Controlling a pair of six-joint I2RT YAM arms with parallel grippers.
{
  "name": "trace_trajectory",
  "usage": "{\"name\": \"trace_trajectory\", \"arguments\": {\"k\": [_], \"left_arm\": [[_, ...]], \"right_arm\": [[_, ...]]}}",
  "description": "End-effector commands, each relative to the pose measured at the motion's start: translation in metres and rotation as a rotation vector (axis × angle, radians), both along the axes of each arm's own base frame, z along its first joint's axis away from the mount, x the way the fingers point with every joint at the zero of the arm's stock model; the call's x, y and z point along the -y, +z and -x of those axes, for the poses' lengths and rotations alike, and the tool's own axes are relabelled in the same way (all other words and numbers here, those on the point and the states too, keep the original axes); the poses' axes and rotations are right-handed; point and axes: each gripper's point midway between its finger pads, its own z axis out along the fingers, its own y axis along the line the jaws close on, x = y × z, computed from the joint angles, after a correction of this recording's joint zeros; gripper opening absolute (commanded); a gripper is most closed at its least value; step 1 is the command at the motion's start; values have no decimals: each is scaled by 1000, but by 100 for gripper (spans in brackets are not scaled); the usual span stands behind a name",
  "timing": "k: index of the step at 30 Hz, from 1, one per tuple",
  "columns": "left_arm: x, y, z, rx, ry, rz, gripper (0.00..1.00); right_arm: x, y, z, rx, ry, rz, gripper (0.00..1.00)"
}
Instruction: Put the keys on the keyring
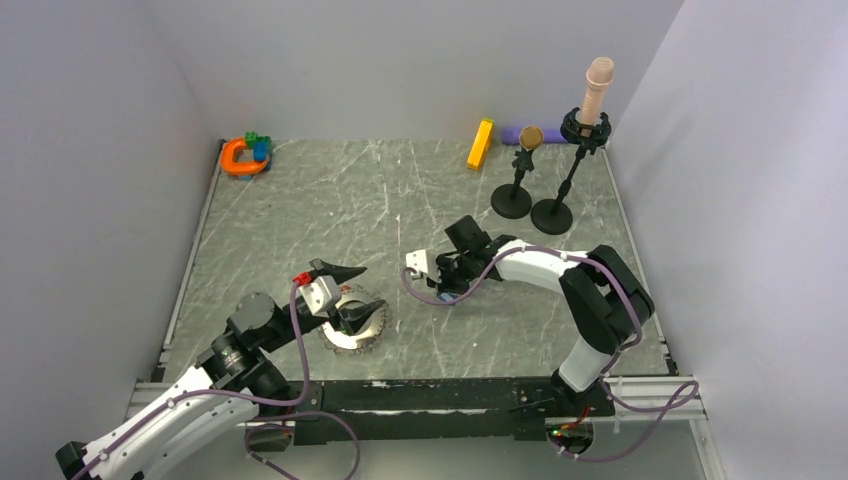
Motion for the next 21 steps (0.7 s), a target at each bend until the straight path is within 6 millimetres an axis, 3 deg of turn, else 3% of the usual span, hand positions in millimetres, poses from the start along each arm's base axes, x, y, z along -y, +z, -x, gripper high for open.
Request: {"name": "trace_trajectory", "arguments": {"k": [1,21], "left_arm": [[-1,9,-1,10,7,33,74],[-3,9,-1,8,17,32,74]], "right_arm": [[-3,3,-7,5,-13,24,0],[1,-1,-4,-9,-21,37,3]]}}
